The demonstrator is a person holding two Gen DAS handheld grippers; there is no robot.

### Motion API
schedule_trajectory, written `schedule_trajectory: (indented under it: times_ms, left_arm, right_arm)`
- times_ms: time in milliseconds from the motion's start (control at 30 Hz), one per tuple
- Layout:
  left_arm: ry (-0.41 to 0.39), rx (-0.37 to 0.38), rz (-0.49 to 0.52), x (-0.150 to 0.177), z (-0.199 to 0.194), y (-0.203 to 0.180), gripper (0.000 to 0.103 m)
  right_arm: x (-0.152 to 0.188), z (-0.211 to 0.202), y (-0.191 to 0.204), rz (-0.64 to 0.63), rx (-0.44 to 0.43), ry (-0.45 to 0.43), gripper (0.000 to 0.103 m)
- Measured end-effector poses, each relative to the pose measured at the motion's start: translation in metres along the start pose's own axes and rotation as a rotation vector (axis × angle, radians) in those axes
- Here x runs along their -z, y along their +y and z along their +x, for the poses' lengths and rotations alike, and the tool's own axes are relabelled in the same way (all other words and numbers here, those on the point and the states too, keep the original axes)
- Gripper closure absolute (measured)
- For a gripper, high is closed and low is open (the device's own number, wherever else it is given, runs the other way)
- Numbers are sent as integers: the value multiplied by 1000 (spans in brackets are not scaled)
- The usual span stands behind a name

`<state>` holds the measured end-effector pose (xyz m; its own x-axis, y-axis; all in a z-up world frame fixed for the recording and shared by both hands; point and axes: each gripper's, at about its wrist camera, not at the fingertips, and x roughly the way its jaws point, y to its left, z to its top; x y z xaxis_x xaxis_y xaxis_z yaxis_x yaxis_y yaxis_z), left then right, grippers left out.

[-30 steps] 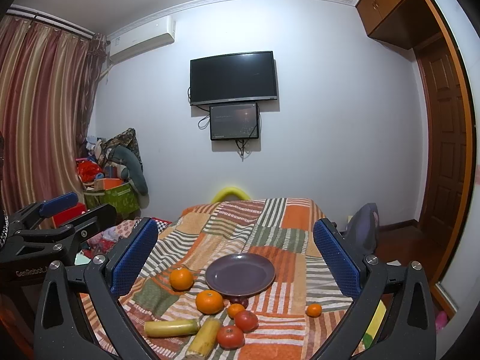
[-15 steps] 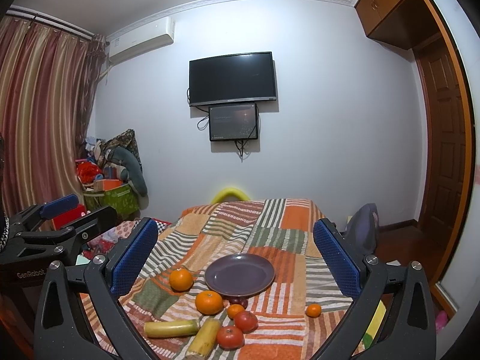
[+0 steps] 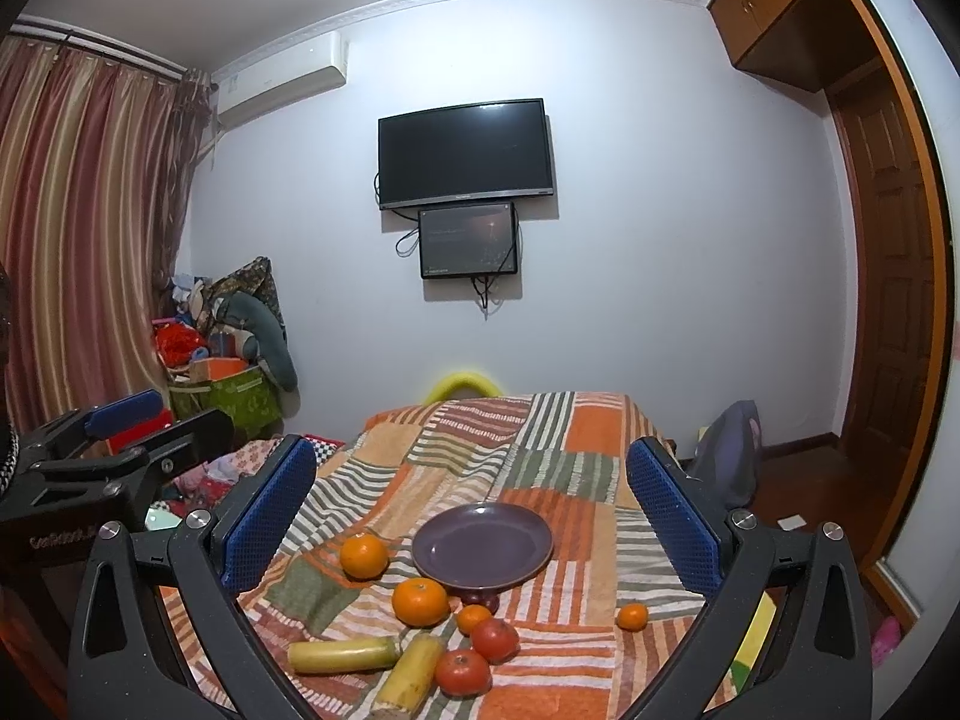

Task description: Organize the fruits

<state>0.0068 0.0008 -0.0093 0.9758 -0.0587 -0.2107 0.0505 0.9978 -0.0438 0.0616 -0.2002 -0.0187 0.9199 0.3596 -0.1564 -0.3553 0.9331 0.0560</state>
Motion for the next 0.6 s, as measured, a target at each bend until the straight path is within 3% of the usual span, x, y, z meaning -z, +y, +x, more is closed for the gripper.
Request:
schedule_trajectory:
  times_ms: [100,333,600]
  left_arm:
    - [35,8,3,2,7,3,19]
    - [158,7,45,17,34,18,33]
    - [354,8,47,53,76,41,41]
  right_arm:
    - [5,7,-1,-14,-9,33,4]
    - [26,33,-4,-50,-47,178,35]
    - [56,60,-13,-9,-98,361,50]
